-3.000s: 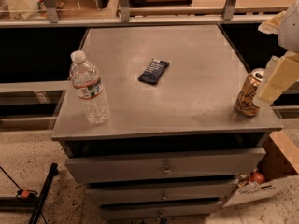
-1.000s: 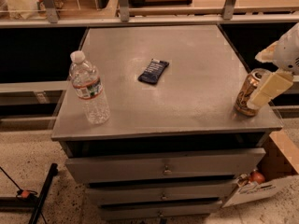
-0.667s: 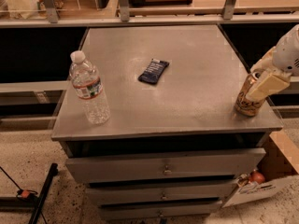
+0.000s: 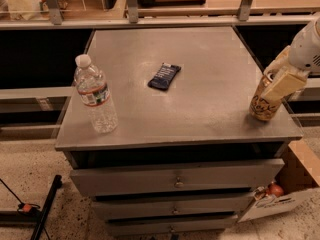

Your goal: Move orange can near rxbar blueberry

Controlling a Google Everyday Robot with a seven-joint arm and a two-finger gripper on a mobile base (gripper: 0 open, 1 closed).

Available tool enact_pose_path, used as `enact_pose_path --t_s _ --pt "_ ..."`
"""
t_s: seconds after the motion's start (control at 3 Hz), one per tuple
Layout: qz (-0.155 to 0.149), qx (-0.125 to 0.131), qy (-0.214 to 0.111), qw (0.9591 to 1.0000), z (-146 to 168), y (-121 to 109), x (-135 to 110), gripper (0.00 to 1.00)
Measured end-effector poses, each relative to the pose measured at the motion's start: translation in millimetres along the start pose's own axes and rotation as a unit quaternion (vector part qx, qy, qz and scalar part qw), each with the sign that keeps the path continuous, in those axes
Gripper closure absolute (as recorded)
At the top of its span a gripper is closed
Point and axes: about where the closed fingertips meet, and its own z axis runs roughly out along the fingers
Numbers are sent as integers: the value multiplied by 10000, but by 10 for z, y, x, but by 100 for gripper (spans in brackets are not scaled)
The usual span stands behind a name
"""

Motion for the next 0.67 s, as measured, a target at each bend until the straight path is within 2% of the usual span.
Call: enact_pose_path --t_s 0.33,0.67 --pt "-213 80 -172 9996 -141 -121 -276 100" --pt "-495 216 -461 9975 -288 -233 -669 100"
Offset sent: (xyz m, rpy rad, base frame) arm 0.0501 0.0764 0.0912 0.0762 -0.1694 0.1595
